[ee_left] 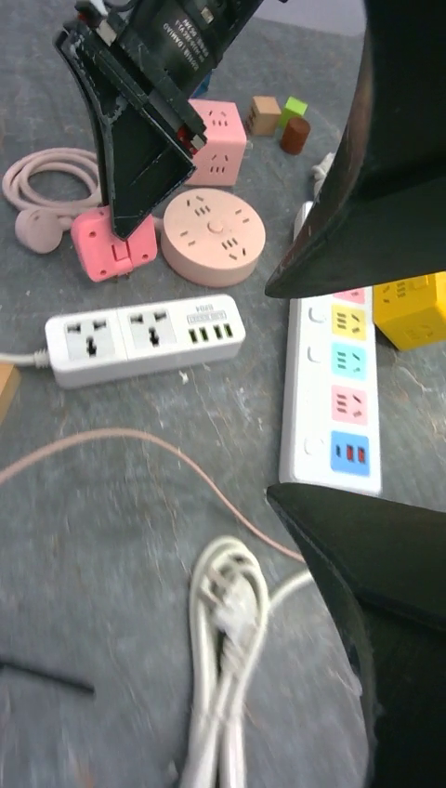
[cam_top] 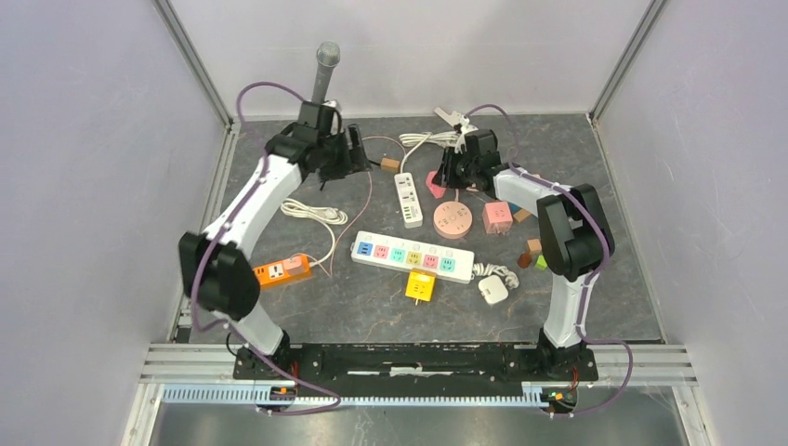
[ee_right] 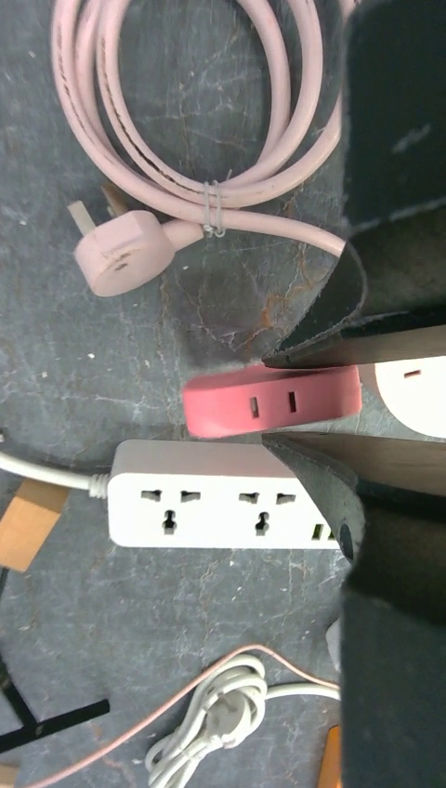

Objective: Pull the plug off the socket

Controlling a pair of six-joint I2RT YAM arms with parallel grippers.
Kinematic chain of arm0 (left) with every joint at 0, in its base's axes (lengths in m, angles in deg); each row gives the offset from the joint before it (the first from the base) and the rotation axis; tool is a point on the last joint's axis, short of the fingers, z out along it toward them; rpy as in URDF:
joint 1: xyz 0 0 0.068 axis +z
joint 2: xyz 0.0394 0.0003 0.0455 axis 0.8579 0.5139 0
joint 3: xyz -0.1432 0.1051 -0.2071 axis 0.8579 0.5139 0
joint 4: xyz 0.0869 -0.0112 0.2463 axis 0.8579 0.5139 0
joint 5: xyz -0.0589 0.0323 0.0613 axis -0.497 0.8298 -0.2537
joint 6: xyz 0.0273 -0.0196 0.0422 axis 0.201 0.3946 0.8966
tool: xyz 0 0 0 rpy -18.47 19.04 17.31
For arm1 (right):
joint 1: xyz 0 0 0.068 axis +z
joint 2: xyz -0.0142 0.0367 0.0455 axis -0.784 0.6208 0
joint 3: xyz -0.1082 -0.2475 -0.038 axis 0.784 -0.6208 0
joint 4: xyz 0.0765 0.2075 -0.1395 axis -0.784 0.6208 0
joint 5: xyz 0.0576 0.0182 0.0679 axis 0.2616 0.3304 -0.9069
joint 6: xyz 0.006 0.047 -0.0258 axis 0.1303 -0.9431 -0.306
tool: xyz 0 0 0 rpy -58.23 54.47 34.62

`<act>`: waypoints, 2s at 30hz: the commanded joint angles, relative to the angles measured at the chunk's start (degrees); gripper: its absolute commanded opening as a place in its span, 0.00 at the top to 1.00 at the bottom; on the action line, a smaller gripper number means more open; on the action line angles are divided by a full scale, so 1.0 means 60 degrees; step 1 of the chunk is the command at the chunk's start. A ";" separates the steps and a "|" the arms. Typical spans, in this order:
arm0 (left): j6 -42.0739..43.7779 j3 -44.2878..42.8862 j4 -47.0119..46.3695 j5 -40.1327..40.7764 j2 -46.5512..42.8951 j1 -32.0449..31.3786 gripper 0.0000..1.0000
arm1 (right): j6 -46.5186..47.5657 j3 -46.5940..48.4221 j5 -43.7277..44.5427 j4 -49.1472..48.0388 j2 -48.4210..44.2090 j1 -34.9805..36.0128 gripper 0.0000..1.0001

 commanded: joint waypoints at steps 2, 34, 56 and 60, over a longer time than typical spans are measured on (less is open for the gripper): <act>0.0704 0.1145 0.0791 0.1822 -0.1855 0.0418 0.18 | 0.0373 0.0523 0.0052 0.0386 0.0225 -0.0138 0.51; -0.1561 0.5914 0.1310 0.2860 -0.4869 0.4743 0.00 | 0.4461 -0.1522 -0.2062 -0.4094 -0.2159 0.6125 0.07; -0.1903 0.6421 0.1486 0.2606 -0.4320 0.5935 0.00 | 0.5948 0.2885 -0.4381 -0.3825 0.2994 0.6900 0.23; -0.1886 0.6552 0.1496 0.2447 -0.4420 0.5945 0.00 | 0.6124 0.2998 -0.4100 -0.3775 0.3282 0.6987 0.25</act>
